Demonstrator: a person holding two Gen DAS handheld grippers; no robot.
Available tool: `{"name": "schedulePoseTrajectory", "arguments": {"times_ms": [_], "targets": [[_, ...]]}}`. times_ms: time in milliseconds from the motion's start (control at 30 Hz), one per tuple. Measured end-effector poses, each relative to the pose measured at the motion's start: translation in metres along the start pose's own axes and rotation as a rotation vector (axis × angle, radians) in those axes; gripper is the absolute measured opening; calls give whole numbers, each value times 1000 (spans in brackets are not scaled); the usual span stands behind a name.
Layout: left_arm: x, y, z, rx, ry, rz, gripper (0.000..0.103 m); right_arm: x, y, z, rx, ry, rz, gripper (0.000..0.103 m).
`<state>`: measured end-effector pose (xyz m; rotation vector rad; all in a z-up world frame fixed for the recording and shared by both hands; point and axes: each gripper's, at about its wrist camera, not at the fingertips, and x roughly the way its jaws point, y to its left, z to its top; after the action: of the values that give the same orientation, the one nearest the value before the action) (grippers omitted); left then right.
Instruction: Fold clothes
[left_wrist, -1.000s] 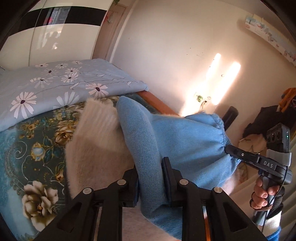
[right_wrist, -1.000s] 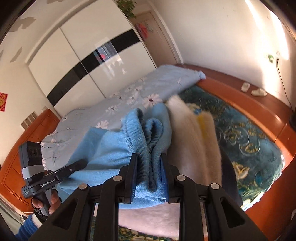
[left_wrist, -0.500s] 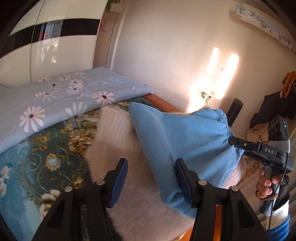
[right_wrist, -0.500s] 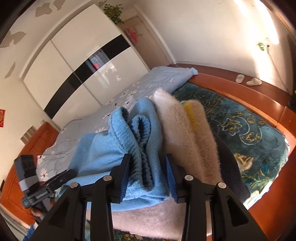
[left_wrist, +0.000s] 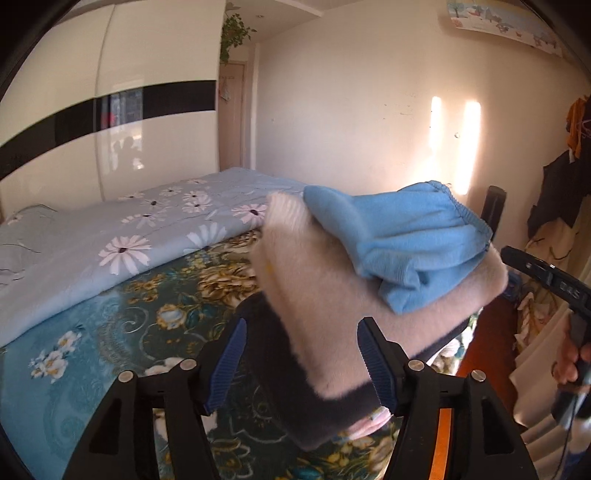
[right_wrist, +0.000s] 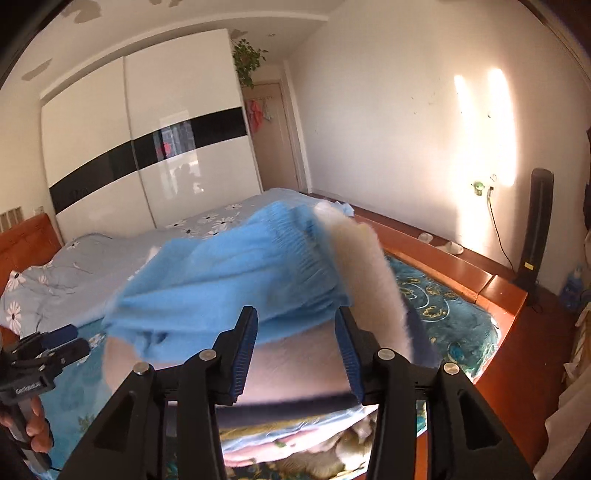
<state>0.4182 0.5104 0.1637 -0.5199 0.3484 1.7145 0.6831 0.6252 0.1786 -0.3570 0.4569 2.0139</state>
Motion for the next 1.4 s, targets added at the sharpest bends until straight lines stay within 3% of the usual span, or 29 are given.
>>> {"name": "schedulePoseTrajectory", "arguments": {"times_ms": [167, 500, 533, 600, 733, 900, 1133, 1300, 1400], "targets": [[-31, -1, -35, -28, -37, 34, 74, -14, 38, -40, 18, -20, 43, 50], [-64, 21, -70, -194, -42, 36, 80, -45, 79, -92, 43, -33, -26, 50], [-67, 22, -73, -206, -48, 36, 81, -48, 82, -94, 37, -34, -34, 52], [-72, 23, -78, -224, -58, 33, 82, -52, 89, -99, 15, -43, -67, 70], [-77, 19, -84, -205, -65, 16, 82, -64, 94, -104, 21, -78, -124, 75], [-78, 16, -89, -209, -63, 10, 83, -72, 92, -112, 82, -47, -122, 77], [-84, 6, -95, -150, -67, 44, 85, -84, 118, -117, -29, -50, -195, 88], [-86, 7, -99, -146, -33, 68, 85, -87, 125, -121, -43, -37, -154, 93], [-92, 7, -101, -133, -33, 91, 85, -93, 129, -125, -34, -18, -163, 101]]}}
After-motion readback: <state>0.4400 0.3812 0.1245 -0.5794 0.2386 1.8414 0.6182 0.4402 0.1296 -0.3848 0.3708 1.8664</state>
